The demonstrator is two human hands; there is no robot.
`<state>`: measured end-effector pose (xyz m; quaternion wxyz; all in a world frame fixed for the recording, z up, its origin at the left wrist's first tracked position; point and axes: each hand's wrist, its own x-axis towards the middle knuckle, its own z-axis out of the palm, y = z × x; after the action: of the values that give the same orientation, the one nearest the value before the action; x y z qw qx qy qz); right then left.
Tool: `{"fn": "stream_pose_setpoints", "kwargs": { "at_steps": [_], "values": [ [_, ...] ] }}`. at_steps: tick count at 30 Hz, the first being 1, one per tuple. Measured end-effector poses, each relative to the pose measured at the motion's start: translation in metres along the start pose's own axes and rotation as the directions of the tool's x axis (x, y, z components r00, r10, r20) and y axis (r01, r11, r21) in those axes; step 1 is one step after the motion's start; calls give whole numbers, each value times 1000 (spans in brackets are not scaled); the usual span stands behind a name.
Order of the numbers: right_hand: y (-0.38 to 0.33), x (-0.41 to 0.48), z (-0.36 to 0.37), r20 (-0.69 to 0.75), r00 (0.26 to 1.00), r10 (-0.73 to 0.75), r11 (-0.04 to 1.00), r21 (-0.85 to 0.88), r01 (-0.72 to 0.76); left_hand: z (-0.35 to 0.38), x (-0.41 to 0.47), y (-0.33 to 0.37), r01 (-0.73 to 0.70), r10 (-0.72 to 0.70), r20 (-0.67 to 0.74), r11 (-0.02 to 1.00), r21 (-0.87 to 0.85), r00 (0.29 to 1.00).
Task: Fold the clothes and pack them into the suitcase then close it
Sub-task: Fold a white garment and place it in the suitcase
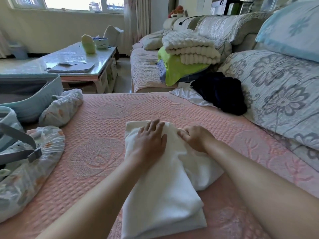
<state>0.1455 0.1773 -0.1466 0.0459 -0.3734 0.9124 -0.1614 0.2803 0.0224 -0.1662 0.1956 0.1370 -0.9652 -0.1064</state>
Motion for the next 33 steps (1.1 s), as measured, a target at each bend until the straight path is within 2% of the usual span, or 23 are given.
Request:
{"fn": "stream_pose_setpoints", "kwargs": {
  "at_steps": [2,4,6,9,11,13,14,17,19,23,26,28,30,32,33],
  "values": [
    [8,-5,-10,-82,996,27,983,-181,-41,6,-7,3,-12,12,4,1000,-15,1000],
    [14,-12,-15,-107,992,60,916,-388,-97,12,-11,0,-18,9,187,999,48,982],
    [17,-17,-14,-112,992,55,841,-530,-106,14,-10,-1,-43,-18,365,986,159,931],
    [9,-22,-7,-60,998,8,777,-628,-44,9,-1,5,-40,-64,475,978,204,878],
    [-1,-27,-4,-15,997,-82,824,-563,60,4,3,16,-10,-99,489,976,216,867],
    [-12,-36,-1,-26,981,-191,887,-433,161,1,-5,28,-30,-70,430,974,223,900],
    [-16,-42,2,-15,979,-201,919,-350,183,1,-11,34,-62,-27,380,974,219,924],
    [-16,-61,15,186,980,-70,976,-188,106,-1,-33,48,-135,79,284,974,181,956],
    [-7,-73,22,287,958,22,978,-206,40,-2,-43,58,-134,72,329,976,170,942],
    [13,-94,22,292,949,115,957,-290,-26,4,-67,81,-190,62,528,963,192,847],
    [18,-110,11,328,935,137,979,-187,-78,5,-76,86,-221,71,572,955,196,817],
    [25,-116,0,247,958,144,989,7,-150,0,-74,89,-218,62,575,954,207,816],
    [35,-119,-13,68,973,223,964,132,-230,-5,-71,94,-255,119,527,947,194,841],
    [46,-119,-23,-40,935,352,934,89,-347,-7,-68,101,-351,254,411,920,178,876],
    [52,-119,-26,-35,909,415,909,51,-413,-6,-66,107,-403,327,349,899,173,878]
  ]
}}
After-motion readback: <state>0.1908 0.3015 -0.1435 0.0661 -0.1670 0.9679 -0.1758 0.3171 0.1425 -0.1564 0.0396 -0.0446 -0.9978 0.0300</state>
